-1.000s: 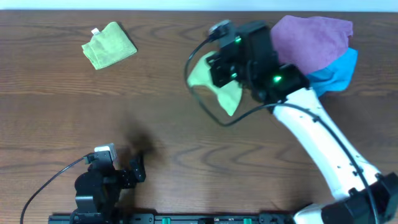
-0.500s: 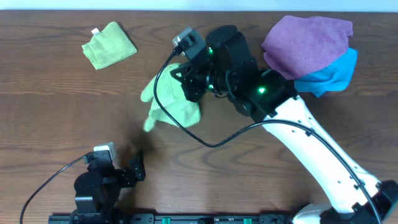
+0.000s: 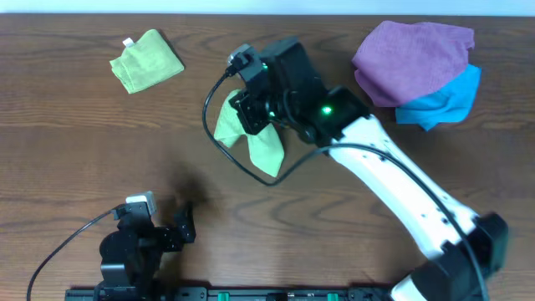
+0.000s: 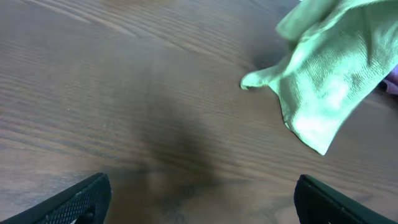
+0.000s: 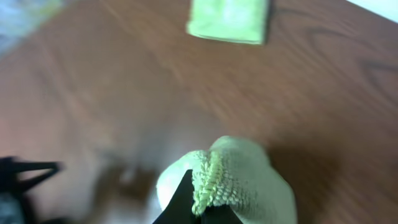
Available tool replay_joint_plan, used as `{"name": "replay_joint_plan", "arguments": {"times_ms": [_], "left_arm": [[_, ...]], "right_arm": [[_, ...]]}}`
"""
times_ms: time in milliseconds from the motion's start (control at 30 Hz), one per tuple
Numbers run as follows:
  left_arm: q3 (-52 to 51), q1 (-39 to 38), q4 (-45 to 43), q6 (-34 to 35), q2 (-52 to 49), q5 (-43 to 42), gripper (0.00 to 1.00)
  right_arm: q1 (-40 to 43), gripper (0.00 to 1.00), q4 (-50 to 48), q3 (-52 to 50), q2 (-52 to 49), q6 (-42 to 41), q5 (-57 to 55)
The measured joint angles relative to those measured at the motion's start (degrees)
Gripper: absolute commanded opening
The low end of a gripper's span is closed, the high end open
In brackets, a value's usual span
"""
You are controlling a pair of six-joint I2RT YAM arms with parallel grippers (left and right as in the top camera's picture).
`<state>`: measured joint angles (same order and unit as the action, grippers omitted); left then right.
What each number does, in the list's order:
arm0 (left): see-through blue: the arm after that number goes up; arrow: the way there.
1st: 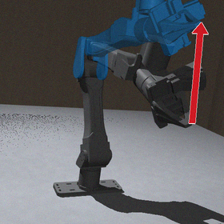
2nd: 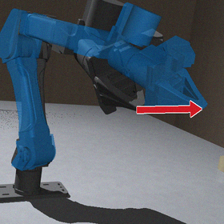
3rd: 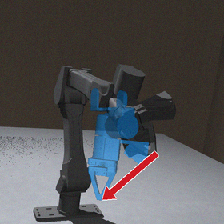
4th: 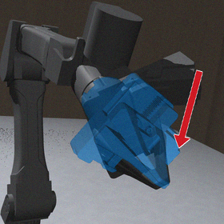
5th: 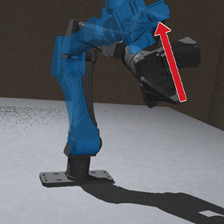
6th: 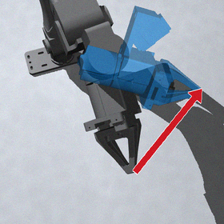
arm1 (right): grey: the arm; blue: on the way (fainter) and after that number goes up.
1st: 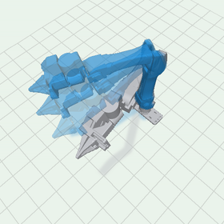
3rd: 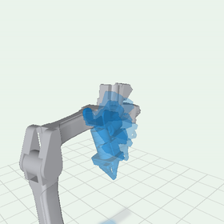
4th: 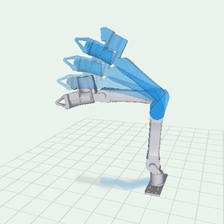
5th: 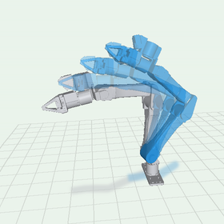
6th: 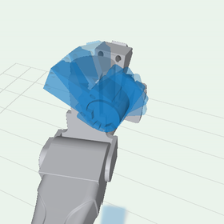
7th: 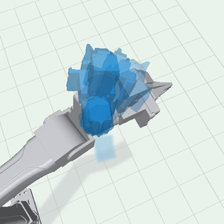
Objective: Fold the cloth
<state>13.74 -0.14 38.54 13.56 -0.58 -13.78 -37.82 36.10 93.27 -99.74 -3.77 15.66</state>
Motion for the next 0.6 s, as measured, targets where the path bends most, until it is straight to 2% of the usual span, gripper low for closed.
{"name": "replay_joint_plan", "arguments": {"times_ms": [367, 600], "left_arm": [[0.0, 0.0, 0.0, 0.0, 0.0, 0.0, 0.95], [0.0, 0.0, 0.0, 0.0, 0.0, 0.3, 0.95]], "right_arm": [[4.5, 0.01, -9.5, 0.0, -3.5, 2.8, -5.4], [5.4, 0.01, -6.9, 0.0, -3.5, 3.4, -17.5]]}}
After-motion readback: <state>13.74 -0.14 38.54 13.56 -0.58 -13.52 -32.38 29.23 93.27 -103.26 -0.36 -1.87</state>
